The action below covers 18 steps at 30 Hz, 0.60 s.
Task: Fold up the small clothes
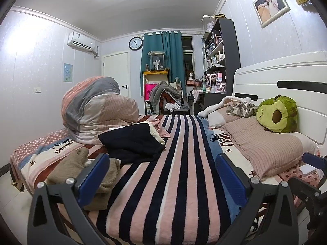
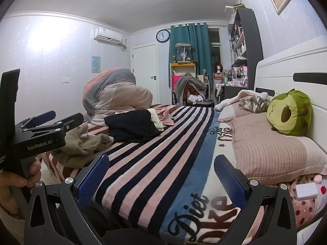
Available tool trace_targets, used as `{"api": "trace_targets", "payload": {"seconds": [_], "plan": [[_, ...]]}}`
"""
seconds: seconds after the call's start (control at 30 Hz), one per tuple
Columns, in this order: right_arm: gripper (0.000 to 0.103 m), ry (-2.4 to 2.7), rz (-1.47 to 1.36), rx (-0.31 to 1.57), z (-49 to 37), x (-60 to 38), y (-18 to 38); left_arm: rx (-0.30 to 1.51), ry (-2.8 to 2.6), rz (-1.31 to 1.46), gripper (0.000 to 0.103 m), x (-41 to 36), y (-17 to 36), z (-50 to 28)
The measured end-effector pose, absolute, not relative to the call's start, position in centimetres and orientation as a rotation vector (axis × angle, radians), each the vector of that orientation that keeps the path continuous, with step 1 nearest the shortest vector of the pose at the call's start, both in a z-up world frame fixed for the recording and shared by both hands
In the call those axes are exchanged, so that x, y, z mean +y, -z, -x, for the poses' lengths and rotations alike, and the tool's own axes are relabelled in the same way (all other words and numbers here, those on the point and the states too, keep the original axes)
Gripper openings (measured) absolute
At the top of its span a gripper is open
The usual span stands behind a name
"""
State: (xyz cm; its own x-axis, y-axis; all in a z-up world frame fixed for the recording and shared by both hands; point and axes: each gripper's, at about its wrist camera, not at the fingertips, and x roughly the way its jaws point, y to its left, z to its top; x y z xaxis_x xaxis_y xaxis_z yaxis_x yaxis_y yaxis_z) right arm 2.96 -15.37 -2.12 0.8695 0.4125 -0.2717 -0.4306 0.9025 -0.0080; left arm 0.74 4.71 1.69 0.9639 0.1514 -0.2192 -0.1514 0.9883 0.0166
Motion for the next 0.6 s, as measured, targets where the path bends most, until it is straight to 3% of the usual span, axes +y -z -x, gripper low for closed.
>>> {"api": "trace_targets", "payload": {"seconds": [0.6], "plan": [[0.102, -0.441, 0.066, 0.267, -2.88, -15.28, 2.18, 0.219, -0.154, 0.000, 0.102, 4.80, -1.56, -0.84]]}}
